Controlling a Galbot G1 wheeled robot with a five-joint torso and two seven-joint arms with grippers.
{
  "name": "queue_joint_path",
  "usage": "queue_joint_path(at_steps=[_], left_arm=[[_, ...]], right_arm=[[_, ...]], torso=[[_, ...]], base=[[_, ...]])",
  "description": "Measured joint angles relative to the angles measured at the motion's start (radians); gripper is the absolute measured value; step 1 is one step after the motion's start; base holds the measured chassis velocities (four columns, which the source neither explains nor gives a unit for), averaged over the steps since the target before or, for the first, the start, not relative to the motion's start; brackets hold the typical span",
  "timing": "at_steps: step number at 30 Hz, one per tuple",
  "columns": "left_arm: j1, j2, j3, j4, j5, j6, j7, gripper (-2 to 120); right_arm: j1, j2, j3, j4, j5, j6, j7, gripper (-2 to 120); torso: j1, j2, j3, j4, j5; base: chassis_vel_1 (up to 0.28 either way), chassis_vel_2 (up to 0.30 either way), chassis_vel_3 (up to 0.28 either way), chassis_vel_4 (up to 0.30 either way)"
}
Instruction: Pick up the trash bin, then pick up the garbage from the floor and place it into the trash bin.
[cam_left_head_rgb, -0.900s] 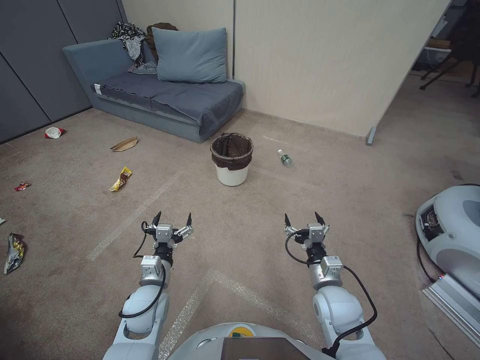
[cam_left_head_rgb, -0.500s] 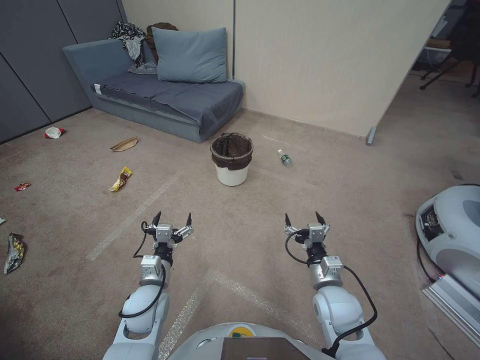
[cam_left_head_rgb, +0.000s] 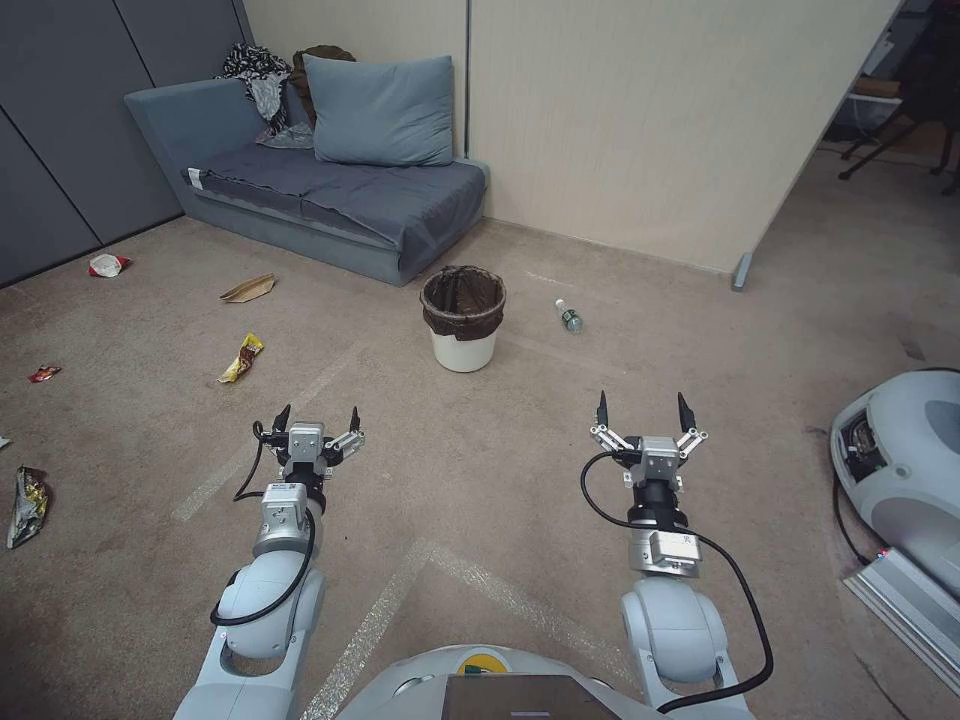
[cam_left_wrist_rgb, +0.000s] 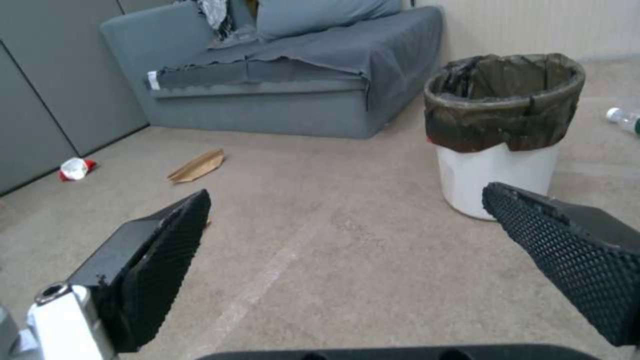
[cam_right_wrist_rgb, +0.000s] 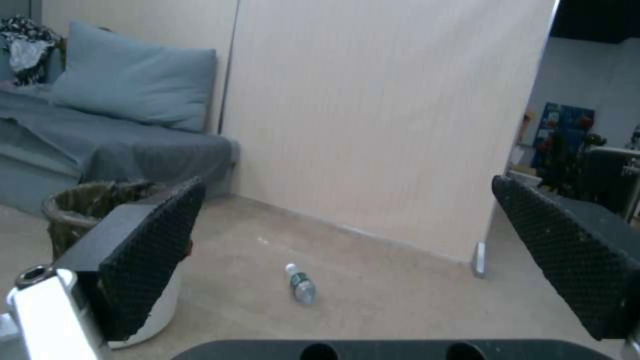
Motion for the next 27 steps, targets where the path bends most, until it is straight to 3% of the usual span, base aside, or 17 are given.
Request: queue_joint_path(at_steps=[21,27], left_arm=[[0.005,-0.002,0.0,0.003,0.011,-0.006,-0.002,100],[0.006,-0.003,-0.001,0.008,0.021,-0.009,-0.002,100]], right_arm=[[0.0,-0.001,0.005,-0.018,0.016,0.005,-0.03,100],[0.003,-0.002,0.012,-0.023,0.015,0.011,-0.04,100]], torso=[[0.0,0.0,0.0,-0.0001,-0.0001],[0.0,0.0,0.0,-0.0001,-0.0001]], base=[[0.0,0.0,0.0,0.0],[-0.093,0.096,0.098,-0.111]])
